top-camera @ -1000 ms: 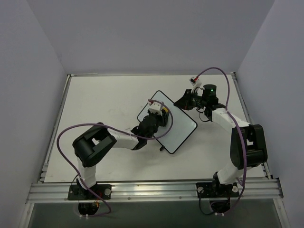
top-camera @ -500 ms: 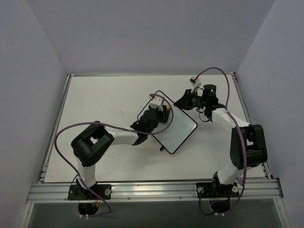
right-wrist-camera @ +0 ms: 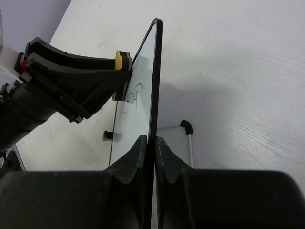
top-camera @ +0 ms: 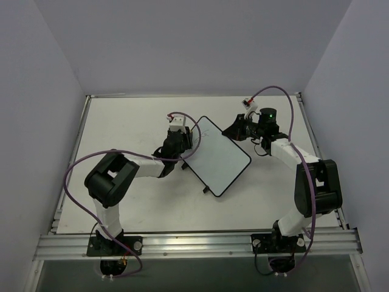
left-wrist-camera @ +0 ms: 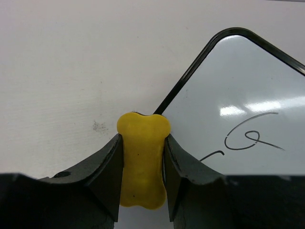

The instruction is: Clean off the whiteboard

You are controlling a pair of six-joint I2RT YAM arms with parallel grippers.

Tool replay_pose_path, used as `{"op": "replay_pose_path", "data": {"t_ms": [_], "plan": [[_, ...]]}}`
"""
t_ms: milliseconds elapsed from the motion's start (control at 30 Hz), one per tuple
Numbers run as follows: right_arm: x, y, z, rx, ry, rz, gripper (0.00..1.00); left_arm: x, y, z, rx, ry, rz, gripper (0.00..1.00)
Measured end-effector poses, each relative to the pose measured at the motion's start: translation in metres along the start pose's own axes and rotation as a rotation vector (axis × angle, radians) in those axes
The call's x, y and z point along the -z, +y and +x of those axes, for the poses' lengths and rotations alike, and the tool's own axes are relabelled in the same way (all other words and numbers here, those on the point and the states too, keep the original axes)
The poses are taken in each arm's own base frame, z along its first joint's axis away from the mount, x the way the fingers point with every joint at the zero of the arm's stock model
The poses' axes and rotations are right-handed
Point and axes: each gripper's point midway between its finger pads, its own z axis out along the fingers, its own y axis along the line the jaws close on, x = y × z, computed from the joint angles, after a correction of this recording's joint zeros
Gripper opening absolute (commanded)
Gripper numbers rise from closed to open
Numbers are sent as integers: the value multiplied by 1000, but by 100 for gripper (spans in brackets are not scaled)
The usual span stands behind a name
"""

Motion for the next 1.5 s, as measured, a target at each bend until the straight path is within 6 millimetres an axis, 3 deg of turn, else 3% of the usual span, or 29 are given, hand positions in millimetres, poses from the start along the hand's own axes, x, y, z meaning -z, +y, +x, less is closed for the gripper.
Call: {"op": "replay_pose_path", "data": {"t_ms": [167,300,600,700,967,1200,1267,1500], "plan": [[0,1,0,-1,-1,-1,0,4,0,4,-2,-10,1,2],[0,1,0,-1,-1,-1,0,12,-11,8,-12,-22,27,2],[1,0,1,2,4,4,0,40,-92,11,-26,-34,247,2],[1,0,1,7,4,4,0,44,-105,12,-30,-29,277,2],[0,-1,1,13,3,7,0,35,-92,6,-12,-11,258,2],[0,1,1,14,3,-1,0,2,-13,-7,-3,8,83,2],[0,1,1,14,3,-1,0,-2,0,-5,-12,16,51,2],[0,1,0,15,3,-1,0,-1,-5,-5,-34,11,77,2]]}}
